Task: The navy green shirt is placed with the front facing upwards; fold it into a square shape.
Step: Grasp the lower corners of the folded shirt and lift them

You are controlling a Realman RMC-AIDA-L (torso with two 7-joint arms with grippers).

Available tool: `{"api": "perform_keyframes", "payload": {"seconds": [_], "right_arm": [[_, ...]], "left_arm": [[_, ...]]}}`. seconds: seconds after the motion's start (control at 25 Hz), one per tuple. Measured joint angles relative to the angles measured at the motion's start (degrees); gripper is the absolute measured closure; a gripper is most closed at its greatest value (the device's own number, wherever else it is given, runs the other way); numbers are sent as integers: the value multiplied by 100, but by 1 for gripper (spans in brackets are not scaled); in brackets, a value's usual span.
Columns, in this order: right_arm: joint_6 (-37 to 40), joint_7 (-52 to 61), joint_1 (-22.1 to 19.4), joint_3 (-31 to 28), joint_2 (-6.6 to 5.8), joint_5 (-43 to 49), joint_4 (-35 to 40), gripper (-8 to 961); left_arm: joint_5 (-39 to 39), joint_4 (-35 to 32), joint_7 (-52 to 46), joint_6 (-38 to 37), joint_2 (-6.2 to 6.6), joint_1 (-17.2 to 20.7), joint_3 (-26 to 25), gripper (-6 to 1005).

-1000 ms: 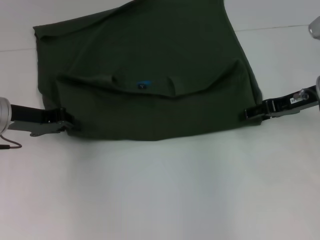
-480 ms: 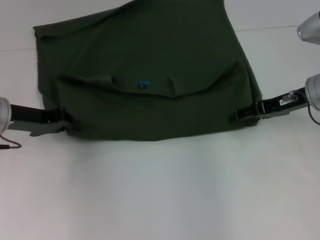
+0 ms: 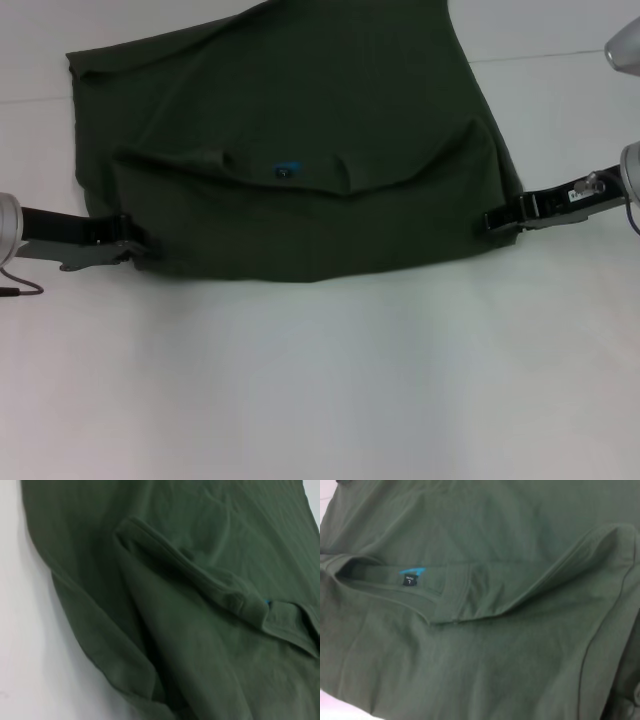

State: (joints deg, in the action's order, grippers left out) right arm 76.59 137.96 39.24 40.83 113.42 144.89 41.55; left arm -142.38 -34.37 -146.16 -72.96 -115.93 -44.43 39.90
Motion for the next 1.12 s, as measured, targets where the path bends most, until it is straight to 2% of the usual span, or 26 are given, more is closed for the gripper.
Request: {"api": "perform_keyframes", "payload": {"seconds": [0.24, 0.32, 0.56, 0.84, 1.0, 1.12], "right_arm": [[5, 9, 4, 45, -10, 19, -21, 386], [12, 19, 3, 72, -11, 22, -20, 631], [129, 82, 3, 129, -33, 30, 0, 862], [924, 166, -16, 246, -156, 48, 236, 903], [1708, 187, -68, 272, -103, 260, 539, 904], [1999, 187, -69, 276, -65, 373, 613, 904]], "left_arm": [[0, 0, 0, -6, 0, -6, 0, 906], [0, 0, 0, -19, 0, -6, 0, 906], [-16, -28, 10, -399, 37, 1, -1, 906], [-175, -245, 0, -1169, 166, 37, -46, 906], [-282, -321, 0, -1624, 220, 74, -67, 906], [-552, -330, -1, -1922, 226, 76, -75, 906]]}}
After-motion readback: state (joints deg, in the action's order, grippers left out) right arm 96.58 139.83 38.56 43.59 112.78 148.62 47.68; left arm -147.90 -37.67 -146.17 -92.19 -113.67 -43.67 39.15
